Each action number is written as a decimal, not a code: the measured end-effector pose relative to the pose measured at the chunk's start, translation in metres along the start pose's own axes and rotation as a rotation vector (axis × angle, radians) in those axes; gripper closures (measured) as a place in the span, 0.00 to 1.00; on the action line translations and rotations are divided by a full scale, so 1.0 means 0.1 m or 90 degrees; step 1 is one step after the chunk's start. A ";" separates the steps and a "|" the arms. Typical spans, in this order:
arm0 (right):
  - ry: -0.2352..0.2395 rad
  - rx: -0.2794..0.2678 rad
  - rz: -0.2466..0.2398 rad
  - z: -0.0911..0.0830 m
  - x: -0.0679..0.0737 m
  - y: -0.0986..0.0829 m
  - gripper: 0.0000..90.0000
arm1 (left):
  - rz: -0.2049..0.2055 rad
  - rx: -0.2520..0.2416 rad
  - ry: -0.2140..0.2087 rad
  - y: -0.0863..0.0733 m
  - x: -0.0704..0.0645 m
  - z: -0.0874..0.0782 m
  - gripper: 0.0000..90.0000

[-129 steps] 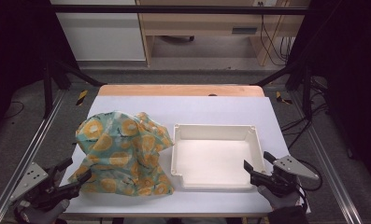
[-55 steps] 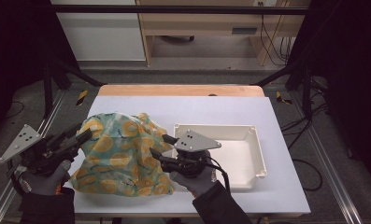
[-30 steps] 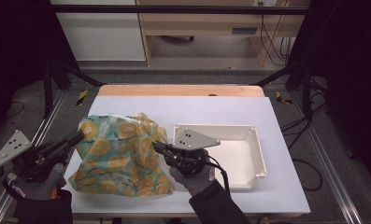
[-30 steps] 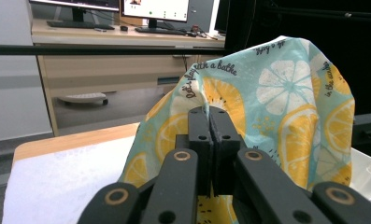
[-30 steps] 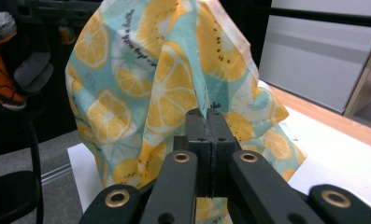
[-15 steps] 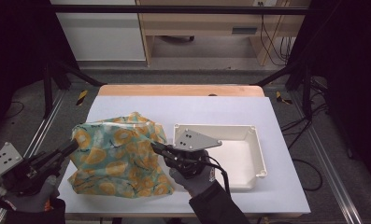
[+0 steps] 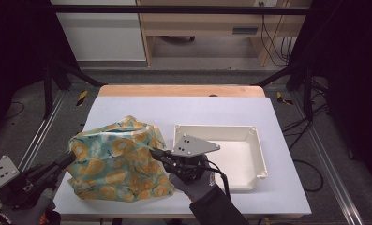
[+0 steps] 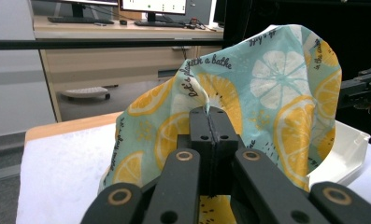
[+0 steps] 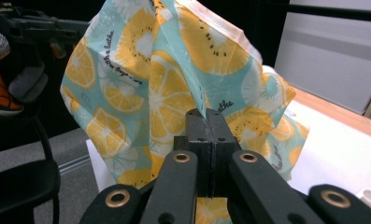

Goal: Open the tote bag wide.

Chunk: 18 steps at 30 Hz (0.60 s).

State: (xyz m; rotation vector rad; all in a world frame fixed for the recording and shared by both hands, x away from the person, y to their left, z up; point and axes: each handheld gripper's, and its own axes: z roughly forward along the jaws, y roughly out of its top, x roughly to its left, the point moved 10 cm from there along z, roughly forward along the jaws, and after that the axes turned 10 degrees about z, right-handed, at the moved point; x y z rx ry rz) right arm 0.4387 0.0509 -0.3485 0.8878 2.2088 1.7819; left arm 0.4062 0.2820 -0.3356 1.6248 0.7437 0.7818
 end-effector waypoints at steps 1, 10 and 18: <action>0.001 0.002 0.000 -0.01 0.00 -0.02 1.00 | -0.004 -0.001 -0.003 -0.01 -0.01 -0.01 1.00; 0.004 0.030 0.015 0.01 -0.05 -0.25 1.00 | -0.010 0.012 -0.009 -0.16 -0.10 -0.03 1.00; 0.008 0.063 0.013 0.10 -0.02 -0.42 1.00 | -0.013 0.039 -0.017 -0.34 -0.14 -0.04 1.00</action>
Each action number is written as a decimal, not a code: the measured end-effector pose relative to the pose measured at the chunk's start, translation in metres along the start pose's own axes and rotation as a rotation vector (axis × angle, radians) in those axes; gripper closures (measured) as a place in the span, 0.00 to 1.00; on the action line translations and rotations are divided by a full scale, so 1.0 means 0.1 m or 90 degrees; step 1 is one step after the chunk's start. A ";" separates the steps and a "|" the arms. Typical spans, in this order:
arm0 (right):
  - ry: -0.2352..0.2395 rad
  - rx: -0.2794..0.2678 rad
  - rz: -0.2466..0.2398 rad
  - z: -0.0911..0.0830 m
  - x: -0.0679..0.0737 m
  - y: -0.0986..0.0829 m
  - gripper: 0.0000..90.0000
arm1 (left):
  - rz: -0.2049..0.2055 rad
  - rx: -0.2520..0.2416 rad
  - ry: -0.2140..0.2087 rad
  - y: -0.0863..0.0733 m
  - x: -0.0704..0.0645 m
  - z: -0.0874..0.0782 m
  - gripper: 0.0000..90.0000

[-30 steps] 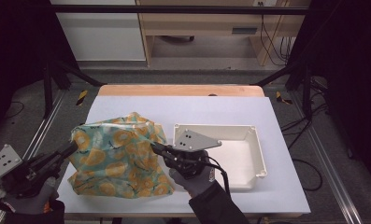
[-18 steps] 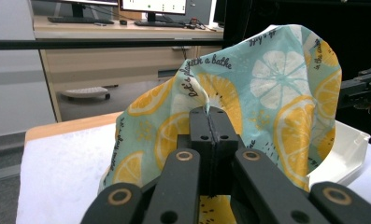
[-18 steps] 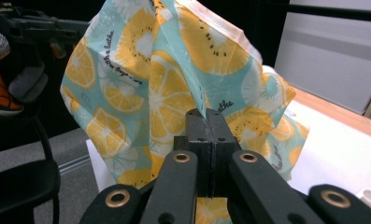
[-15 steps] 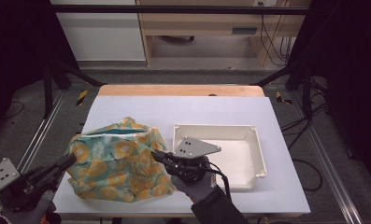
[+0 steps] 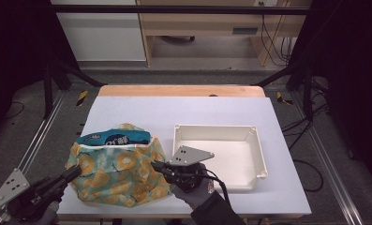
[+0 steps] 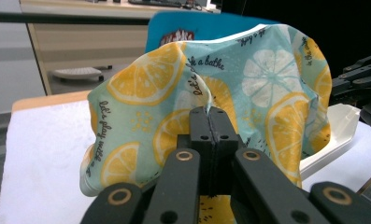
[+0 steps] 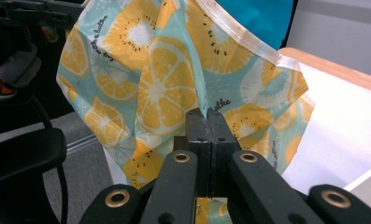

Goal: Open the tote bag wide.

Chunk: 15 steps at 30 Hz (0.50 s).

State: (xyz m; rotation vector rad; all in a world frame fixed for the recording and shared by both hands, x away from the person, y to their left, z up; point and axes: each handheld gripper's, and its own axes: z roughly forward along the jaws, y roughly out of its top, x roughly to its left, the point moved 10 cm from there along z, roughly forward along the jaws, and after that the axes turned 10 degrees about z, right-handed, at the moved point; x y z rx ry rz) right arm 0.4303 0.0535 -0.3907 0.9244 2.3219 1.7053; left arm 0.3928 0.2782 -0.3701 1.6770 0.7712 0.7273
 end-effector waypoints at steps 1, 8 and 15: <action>0.000 0.000 0.000 0.00 0.00 0.00 1.00 | -0.001 0.003 0.000 -0.01 0.00 0.01 1.00; -0.015 0.020 0.016 0.05 -0.11 -0.14 1.00 | 0.005 0.032 0.002 -0.15 -0.02 0.11 1.00; -0.021 0.033 0.022 0.09 -0.14 -0.22 1.00 | -0.002 0.063 -0.001 -0.34 -0.01 0.20 1.00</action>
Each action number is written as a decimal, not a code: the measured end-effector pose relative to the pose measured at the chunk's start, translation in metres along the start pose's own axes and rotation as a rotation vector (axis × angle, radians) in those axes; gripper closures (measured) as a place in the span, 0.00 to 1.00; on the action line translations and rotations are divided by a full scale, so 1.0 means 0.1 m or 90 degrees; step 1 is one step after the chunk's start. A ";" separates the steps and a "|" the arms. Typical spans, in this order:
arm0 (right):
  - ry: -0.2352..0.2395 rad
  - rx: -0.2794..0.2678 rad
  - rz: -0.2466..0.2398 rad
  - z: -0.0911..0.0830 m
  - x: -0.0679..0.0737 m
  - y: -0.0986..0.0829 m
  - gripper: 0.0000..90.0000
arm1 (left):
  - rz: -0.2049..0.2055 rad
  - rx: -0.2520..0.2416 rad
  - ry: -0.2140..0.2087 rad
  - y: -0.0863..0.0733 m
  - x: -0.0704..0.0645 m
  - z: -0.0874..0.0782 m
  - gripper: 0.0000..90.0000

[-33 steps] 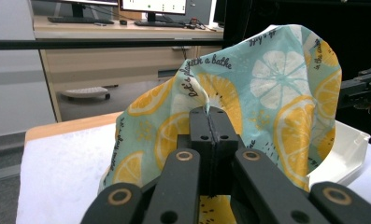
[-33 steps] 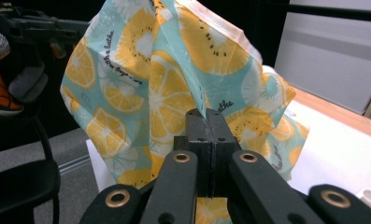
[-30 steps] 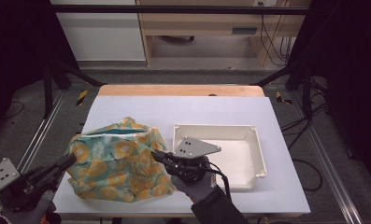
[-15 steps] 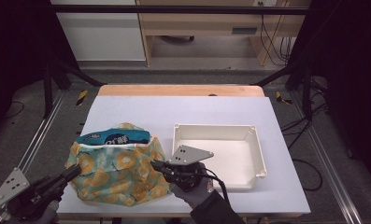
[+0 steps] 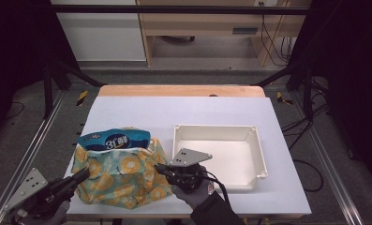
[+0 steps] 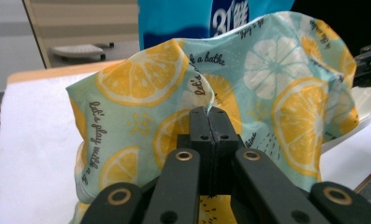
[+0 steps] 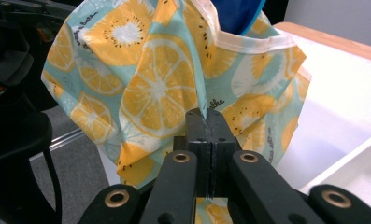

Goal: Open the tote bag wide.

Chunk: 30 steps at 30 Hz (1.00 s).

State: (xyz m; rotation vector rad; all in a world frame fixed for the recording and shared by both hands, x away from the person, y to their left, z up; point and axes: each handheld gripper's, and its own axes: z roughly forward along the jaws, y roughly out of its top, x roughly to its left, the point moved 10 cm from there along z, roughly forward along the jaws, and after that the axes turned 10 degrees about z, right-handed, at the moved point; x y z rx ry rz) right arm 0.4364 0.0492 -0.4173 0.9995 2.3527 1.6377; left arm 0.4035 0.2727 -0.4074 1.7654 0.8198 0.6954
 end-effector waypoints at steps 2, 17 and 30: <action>-0.003 0.007 0.000 0.02 -0.01 -0.03 1.00 | -0.004 0.007 -0.002 -0.04 0.00 0.03 1.00; -0.029 0.058 0.018 0.10 -0.16 -0.31 0.99 | -0.017 0.067 0.002 -0.33 0.07 0.15 1.00; -0.037 0.092 0.025 0.18 -0.19 -0.50 0.98 | -0.013 0.118 0.011 -0.55 0.10 0.25 0.99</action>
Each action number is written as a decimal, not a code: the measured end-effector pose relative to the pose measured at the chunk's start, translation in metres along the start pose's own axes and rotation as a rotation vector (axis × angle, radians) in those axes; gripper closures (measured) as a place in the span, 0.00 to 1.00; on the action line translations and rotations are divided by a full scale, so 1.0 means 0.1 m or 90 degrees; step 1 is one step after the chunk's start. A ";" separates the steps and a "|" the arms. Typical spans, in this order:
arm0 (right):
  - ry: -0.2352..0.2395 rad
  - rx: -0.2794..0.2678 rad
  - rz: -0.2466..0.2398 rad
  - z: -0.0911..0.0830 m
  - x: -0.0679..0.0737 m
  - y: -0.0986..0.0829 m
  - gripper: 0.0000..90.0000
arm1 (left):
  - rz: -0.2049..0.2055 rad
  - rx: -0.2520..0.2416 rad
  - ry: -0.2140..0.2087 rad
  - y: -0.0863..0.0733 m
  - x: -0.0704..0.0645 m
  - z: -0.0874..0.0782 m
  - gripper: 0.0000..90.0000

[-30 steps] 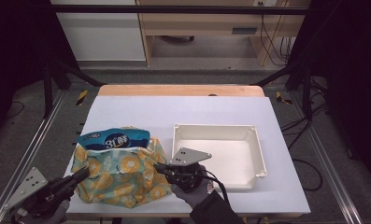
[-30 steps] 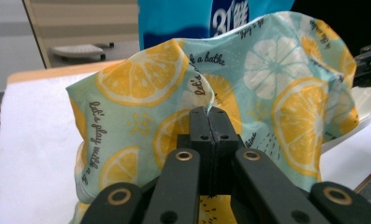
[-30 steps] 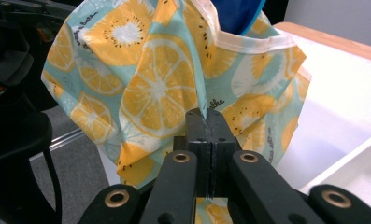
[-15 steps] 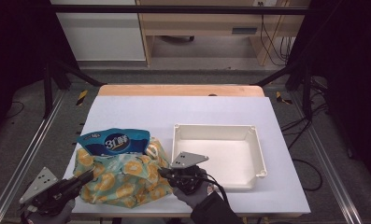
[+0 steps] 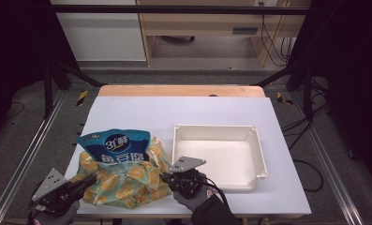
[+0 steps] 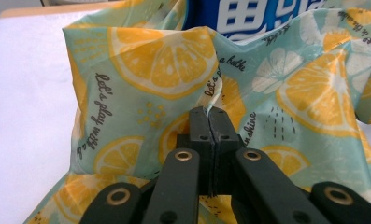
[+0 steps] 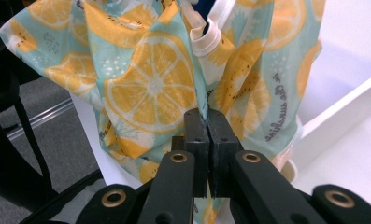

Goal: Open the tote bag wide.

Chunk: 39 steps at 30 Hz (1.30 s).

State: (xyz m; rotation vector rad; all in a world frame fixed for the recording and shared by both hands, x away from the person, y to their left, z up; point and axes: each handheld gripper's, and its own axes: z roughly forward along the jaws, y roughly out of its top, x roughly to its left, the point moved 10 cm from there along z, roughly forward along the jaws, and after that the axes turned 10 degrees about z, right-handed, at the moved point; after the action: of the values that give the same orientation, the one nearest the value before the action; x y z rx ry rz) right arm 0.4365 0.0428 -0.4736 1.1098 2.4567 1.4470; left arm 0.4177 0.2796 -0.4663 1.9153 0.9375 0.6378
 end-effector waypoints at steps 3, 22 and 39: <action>-0.002 0.006 -0.001 0.04 0.00 -0.04 0.98 | -0.002 0.004 0.001 -0.02 0.01 0.02 0.99; -0.016 0.040 -0.013 0.22 0.03 -0.23 0.99 | 0.004 0.055 0.002 -0.18 0.06 0.16 0.99; -0.031 0.072 -0.018 0.35 0.00 -0.39 0.99 | 0.004 0.098 0.000 -0.28 0.07 0.24 0.98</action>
State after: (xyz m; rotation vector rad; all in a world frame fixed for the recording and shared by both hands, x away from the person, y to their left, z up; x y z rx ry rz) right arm 0.4293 0.0570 -0.5232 1.1106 2.5380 1.2718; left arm 0.4295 0.2825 -0.5024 2.0542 1.0054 0.5828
